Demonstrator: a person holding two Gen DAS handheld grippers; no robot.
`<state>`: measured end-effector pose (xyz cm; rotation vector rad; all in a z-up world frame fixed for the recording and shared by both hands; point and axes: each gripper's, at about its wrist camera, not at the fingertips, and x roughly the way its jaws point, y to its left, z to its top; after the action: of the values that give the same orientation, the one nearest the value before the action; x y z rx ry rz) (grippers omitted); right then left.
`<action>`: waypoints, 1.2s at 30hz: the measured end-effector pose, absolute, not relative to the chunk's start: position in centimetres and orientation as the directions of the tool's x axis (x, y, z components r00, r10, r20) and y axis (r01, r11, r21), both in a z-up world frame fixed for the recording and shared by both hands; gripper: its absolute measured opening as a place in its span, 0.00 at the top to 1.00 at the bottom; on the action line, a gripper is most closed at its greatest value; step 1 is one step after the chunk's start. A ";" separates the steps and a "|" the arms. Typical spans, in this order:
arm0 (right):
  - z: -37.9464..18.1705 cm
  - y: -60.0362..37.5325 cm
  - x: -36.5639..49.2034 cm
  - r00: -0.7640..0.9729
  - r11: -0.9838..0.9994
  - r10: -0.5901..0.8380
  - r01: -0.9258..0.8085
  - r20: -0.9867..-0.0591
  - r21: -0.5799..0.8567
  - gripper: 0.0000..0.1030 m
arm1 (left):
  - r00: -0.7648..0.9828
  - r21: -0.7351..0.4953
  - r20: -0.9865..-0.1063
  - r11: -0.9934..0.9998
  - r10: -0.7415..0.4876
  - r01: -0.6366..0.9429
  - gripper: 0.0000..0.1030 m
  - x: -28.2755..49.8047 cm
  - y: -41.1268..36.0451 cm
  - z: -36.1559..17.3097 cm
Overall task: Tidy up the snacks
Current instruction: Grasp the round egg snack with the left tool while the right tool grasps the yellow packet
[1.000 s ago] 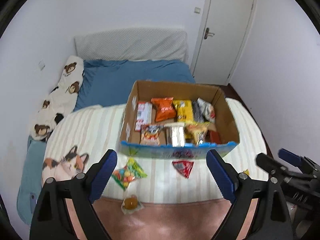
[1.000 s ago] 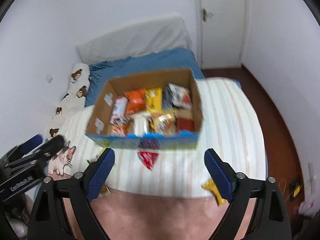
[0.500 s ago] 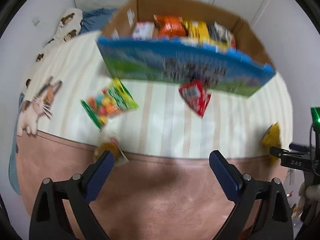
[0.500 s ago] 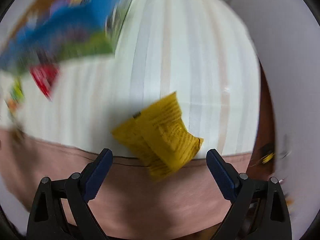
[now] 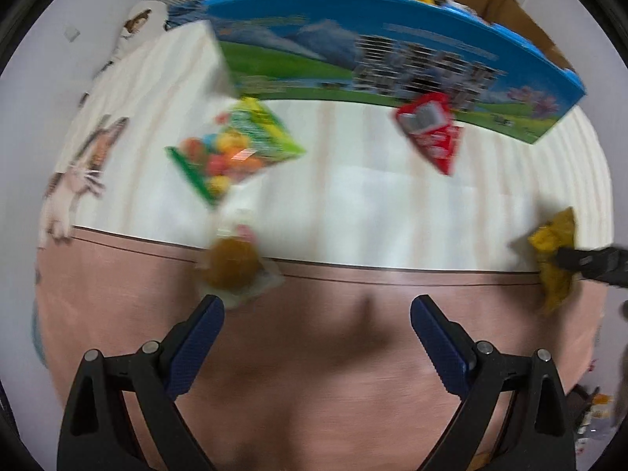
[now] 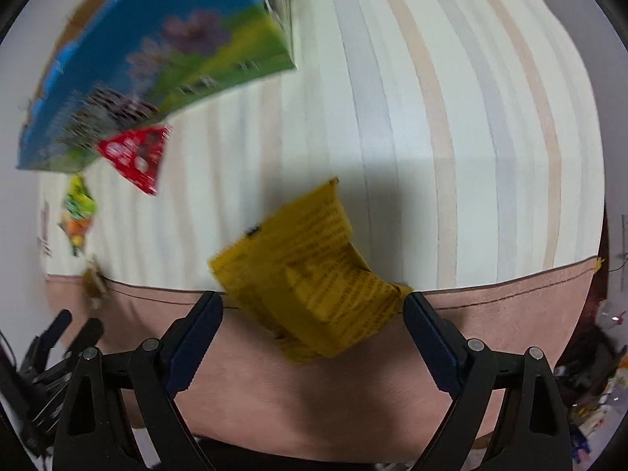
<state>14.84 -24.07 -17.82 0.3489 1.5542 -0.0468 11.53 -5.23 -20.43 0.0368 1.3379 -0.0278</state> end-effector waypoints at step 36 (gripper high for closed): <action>-20.8 -15.6 15.8 -0.056 0.985 0.030 0.172 -0.998 0.020 0.31 | 0.028 -0.259 -0.966 0.952 -0.258 -0.163 0.44 13.0 3.4 -25.5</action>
<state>15.75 -15.59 -20.82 0.1562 1.6250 -0.1165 12.99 3.41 -25.54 -0.3364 1.5509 -0.0758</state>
